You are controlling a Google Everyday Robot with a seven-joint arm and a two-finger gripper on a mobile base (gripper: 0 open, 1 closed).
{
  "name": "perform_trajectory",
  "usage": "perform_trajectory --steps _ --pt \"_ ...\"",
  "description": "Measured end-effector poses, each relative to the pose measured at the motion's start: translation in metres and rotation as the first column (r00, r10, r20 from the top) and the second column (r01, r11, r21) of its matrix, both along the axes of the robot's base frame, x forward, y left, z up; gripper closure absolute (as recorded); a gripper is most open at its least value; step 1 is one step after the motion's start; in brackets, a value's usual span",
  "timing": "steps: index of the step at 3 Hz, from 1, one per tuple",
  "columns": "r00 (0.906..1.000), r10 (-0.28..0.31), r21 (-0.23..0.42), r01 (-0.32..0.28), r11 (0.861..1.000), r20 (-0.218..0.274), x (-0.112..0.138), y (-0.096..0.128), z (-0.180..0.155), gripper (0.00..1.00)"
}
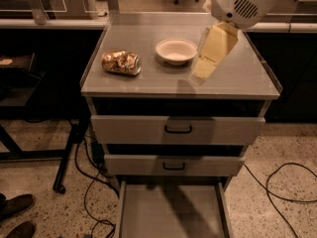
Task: Place orange can into bottom drawer
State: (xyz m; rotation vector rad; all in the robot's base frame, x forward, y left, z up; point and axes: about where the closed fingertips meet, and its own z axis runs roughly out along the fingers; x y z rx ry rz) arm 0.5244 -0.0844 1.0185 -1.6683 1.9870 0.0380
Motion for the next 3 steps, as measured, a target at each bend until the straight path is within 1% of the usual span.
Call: perform_trajectory --steps 1,2,3 --pt "0.9981 0.059 0.016 -0.060 0.998 0.016 0.013 0.032 0.005 0.00" --pt "0.9981 0.059 0.011 -0.059 0.998 0.016 0.015 0.036 0.003 0.00" --pt "0.9995 0.032 -0.041 -0.032 0.999 0.006 0.037 0.053 -0.022 0.00"
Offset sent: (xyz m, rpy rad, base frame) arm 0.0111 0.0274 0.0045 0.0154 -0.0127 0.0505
